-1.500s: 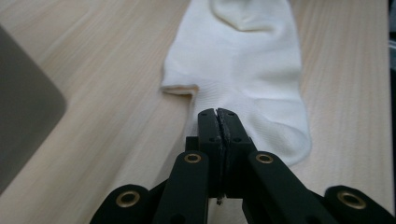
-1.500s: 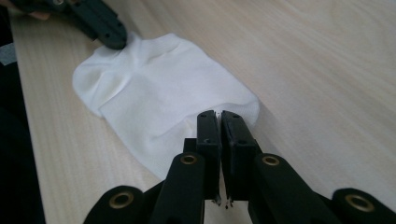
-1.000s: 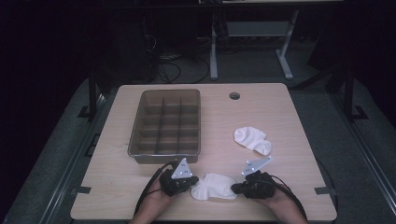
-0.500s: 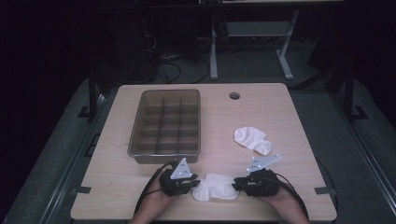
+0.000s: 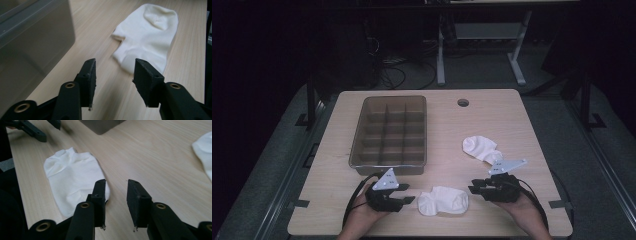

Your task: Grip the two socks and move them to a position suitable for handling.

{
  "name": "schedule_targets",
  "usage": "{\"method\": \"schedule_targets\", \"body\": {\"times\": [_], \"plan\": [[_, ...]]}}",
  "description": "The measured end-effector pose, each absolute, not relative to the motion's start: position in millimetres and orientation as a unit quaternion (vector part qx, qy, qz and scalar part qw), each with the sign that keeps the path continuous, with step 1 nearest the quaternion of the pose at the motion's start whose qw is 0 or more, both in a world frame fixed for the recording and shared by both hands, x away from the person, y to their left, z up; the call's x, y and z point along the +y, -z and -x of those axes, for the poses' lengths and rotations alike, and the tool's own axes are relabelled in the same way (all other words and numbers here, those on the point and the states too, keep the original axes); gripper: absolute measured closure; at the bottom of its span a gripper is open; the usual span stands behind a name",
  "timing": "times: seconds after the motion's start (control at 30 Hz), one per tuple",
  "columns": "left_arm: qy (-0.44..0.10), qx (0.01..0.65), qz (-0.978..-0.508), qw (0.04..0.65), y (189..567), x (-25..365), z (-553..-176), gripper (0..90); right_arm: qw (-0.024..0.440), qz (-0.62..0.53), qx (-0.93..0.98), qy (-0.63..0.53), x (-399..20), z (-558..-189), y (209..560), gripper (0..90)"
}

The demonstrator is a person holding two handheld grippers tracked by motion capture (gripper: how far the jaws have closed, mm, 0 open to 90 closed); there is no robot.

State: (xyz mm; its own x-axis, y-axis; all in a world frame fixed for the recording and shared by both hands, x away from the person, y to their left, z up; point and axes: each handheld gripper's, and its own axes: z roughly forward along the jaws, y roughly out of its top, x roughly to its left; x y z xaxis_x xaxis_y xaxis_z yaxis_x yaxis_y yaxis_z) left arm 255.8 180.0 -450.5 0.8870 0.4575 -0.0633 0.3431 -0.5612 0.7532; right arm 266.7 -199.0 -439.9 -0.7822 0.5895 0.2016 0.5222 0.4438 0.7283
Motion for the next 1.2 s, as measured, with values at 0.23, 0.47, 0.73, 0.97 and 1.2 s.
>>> {"method": "schedule_targets", "body": {"times": [0.23, 0.47, 0.73, 0.97, 1.2], "plan": [[-0.087, 0.264, -0.87, 0.406, 451.2, 217.0, -251.4, 39.4, 0.059, -0.346, 0.84, -0.413, -210.7, -274.4, 439.4, 63.8], [-0.104, 0.29, -0.868, 0.389, 462.2, 246.4, -244.0, 25.7, 0.079, -0.37, 0.834, -0.402, -223.8, -288.1, 441.5, 62.7], [-0.126, 0.298, -0.87, 0.373, 473.5, 256.6, -240.8, 15.0, 0.095, -0.389, 0.821, -0.406, -234.7, -300.4, 438.8, 62.7], [-0.132, 0.303, -0.867, 0.373, 475.1, 257.6, -241.8, 13.5, 0.11, -0.405, 0.814, -0.402, -245.9, -310.7, 435.3, 62.7], [-0.132, 0.304, -0.867, 0.372, 474.9, 258.2, -242.1, 13.9, 0.124, -0.428, 0.804, -0.393, -259.1, -330.2, 431.4, 63.5]]}}
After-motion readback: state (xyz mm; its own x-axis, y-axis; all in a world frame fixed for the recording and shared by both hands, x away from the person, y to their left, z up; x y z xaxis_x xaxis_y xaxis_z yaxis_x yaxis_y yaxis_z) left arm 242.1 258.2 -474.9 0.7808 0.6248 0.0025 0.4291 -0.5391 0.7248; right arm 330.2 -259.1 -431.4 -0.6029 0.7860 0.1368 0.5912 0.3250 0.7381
